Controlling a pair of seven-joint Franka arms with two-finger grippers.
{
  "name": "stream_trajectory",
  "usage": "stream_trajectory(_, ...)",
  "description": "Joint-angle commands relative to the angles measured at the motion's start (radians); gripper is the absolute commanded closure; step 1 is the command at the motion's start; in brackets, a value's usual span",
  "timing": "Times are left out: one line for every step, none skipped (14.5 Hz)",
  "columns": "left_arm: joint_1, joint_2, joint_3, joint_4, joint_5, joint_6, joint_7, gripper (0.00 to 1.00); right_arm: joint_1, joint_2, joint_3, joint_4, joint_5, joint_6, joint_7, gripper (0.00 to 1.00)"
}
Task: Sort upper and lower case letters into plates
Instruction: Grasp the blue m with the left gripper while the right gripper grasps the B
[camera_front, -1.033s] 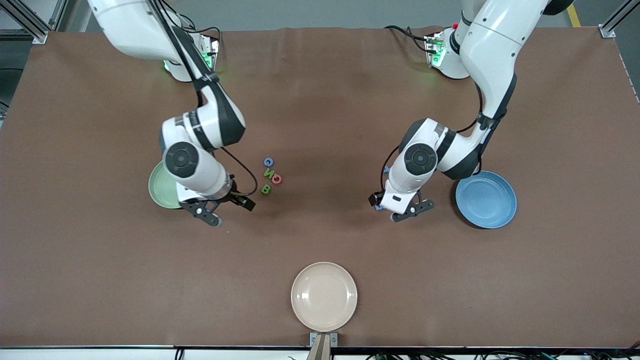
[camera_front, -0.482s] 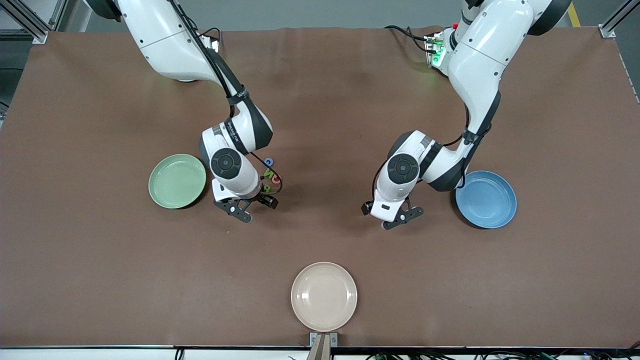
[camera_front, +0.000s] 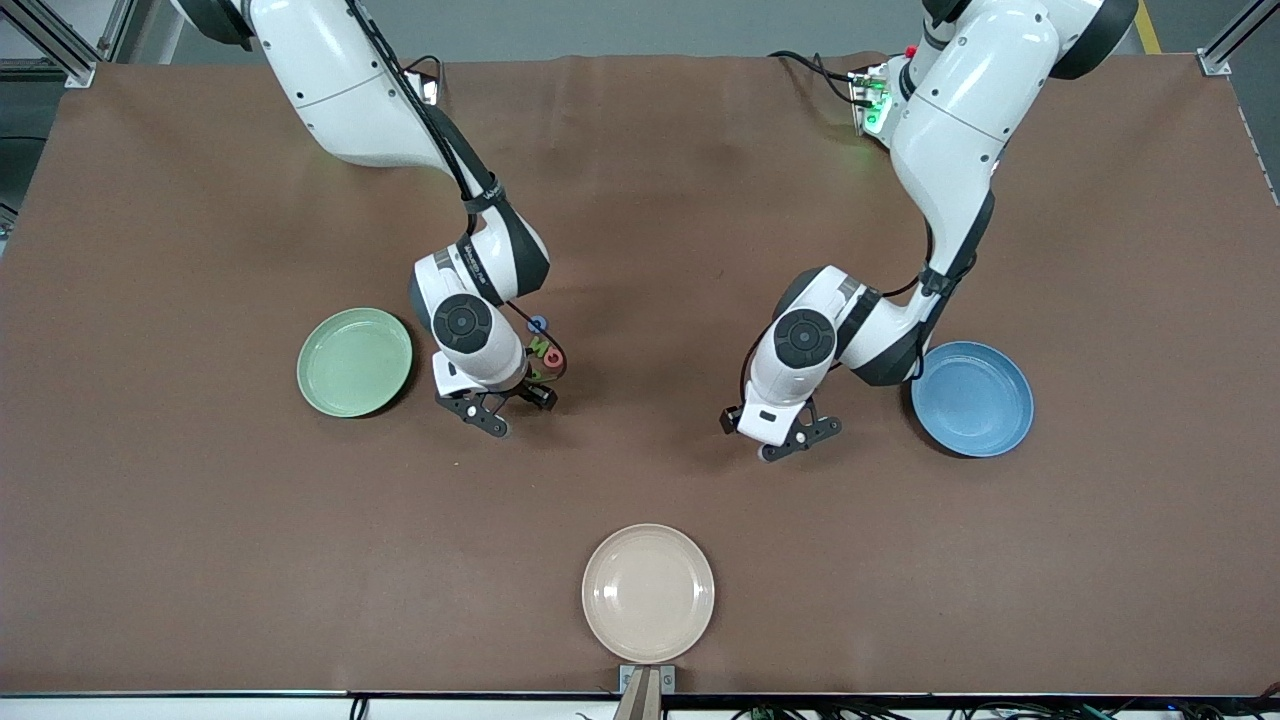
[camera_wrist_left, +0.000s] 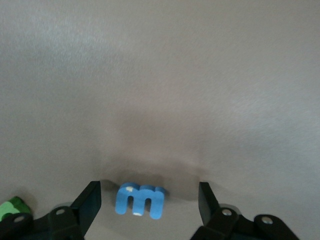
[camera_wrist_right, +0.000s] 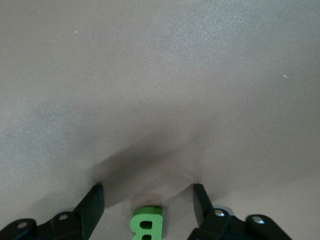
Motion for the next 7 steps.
stream_trajectory(-0.002,-0.009,0.001,-0.025,0.031,0.012,-0.005,0.18,0.023,-0.04,-0.006,-0.062,0.011,0.01,0.021,0.26)
stream_trajectory(-0.001,-0.014,0.001,-0.034,0.031,0.012,-0.005,0.19,0.026,-0.054,-0.006,-0.075,0.013,0.01,0.024,0.27)
stream_trajectory(0.001,-0.02,0.001,-0.045,0.031,0.012,-0.004,0.2,0.029,-0.068,-0.004,-0.085,0.013,0.008,0.037,0.27)
stream_trajectory(0.001,-0.028,-0.001,-0.053,0.031,0.012,-0.004,0.21,0.04,-0.078,-0.004,-0.088,0.013,0.004,0.044,0.27)
stream_trajectory(0.001,-0.032,-0.001,-0.053,0.031,0.012,-0.004,0.24,0.043,-0.083,-0.004,-0.088,0.013,-0.001,0.052,0.29)
stream_trajectory(0.001,-0.032,-0.001,-0.053,0.031,0.012,-0.004,0.28,0.046,-0.085,-0.004,-0.088,0.013,-0.001,0.057,0.31)
stream_trajectory(0.001,-0.032,-0.001,-0.053,0.031,0.012,-0.005,0.32,0.05,-0.085,-0.004,-0.088,0.013,0.002,0.057,0.33)
